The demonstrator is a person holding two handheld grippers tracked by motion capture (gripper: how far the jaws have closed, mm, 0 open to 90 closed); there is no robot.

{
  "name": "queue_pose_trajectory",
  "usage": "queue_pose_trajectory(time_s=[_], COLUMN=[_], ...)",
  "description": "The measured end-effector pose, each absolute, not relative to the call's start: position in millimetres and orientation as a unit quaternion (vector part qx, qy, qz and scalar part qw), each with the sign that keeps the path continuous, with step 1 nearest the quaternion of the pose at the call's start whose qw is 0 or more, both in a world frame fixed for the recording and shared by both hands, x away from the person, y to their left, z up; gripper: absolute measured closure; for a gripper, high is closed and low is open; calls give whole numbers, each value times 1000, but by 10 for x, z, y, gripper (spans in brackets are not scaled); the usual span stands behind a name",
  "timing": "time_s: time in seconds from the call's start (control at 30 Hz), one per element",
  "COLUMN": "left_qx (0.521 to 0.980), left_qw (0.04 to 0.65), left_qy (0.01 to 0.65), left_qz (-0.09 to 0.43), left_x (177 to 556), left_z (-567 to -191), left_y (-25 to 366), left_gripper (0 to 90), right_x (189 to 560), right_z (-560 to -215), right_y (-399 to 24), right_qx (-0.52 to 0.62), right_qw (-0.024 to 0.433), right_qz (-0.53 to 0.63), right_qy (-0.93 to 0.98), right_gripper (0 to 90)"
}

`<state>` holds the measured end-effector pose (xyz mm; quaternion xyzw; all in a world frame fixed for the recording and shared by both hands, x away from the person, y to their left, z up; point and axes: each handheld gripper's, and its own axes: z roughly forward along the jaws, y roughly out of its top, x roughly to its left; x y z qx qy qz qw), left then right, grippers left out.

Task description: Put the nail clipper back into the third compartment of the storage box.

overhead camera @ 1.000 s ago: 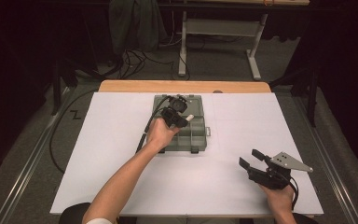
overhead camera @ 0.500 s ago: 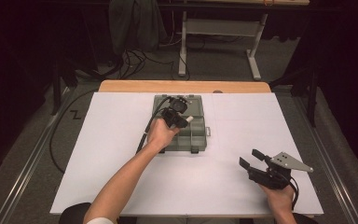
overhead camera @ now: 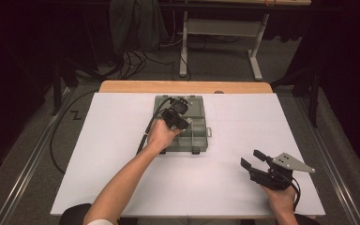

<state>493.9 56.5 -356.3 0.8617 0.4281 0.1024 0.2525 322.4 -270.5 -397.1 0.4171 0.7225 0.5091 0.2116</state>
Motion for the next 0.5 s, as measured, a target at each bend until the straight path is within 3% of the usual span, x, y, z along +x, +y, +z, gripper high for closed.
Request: queue_pose_trajectory(time_s=[0.5], left_qx=[859], left_qw=[259], left_qy=[429], left_qz=[107], left_x=[4862], left_z=[-3541], left_y=[691], left_gripper=[619], right_x=[3224], right_z=[-3971], right_y=[-2702], right_qx=[418], right_qw=[211], right_qz=[509], right_qy=[723], right_gripper=[361])
